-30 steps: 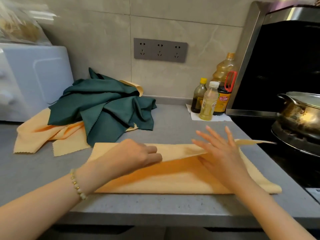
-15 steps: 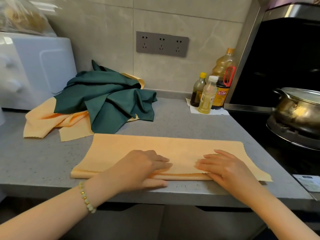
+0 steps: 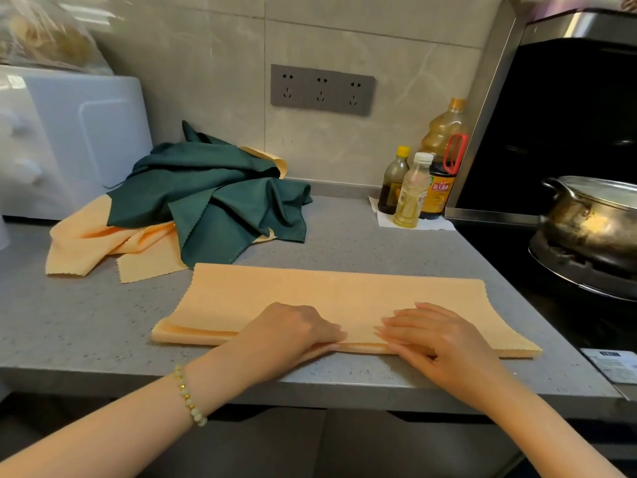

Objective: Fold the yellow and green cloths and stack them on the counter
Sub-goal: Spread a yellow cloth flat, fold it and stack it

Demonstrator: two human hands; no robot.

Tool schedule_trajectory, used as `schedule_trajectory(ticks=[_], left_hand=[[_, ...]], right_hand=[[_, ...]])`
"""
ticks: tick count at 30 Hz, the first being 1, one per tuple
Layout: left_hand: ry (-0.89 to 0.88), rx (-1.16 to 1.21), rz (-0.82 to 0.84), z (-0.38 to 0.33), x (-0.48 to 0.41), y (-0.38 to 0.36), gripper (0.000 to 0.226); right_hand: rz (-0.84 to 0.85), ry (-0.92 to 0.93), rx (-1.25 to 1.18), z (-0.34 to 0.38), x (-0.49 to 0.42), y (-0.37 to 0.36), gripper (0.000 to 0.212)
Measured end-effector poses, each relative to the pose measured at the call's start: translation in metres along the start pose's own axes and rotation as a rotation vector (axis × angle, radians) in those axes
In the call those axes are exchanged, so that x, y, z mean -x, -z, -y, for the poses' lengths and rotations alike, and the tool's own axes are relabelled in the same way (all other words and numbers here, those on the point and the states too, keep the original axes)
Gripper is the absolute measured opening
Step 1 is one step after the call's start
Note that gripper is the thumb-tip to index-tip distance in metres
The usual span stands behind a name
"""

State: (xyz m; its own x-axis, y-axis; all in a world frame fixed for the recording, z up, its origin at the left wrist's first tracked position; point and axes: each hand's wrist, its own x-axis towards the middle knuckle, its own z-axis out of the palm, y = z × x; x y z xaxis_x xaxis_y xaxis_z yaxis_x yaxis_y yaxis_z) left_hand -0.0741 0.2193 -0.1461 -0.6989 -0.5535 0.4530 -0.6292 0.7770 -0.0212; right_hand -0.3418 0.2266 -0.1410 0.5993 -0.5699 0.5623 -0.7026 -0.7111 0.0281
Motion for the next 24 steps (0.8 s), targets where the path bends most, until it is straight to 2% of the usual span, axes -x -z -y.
schedule_trajectory(ticks=[4, 7, 10, 15, 17, 21, 24], left_hand=[[-0.037, -0.051, 0.091, -0.006, -0.002, 0.01, 0.037], [0.153, 0.027, 0.191, -0.012, -0.016, 0.023, 0.042], [0.328, 0.07, 0.202, -0.006, -0.043, 0.02, 0.041], [0.581, -0.083, 0.505, 0.023, -0.064, -0.007, 0.053], [0.644, -0.051, 0.546, 0.027, -0.063, -0.013, 0.055], [0.683, -0.001, 0.57, 0.026, -0.058, -0.019, 0.057], [0.708, 0.024, 0.579, 0.023, -0.055, -0.022, 0.058]], right_hand=[[0.04, 0.007, -0.115, 0.009, -0.003, -0.002, 0.037], [0.085, -0.039, -0.208, 0.011, -0.001, -0.001, 0.042], [0.091, -0.066, -0.238, 0.011, -0.001, -0.002, 0.046], [0.126, -0.121, -0.231, 0.015, -0.001, -0.002, 0.04], [0.154, -0.194, -0.232, 0.017, -0.005, -0.001, 0.034], [0.146, -0.504, -0.471, 0.028, -0.042, -0.002, 0.03], [0.276, -0.55, -0.363, 0.027, -0.083, -0.022, 0.042]])
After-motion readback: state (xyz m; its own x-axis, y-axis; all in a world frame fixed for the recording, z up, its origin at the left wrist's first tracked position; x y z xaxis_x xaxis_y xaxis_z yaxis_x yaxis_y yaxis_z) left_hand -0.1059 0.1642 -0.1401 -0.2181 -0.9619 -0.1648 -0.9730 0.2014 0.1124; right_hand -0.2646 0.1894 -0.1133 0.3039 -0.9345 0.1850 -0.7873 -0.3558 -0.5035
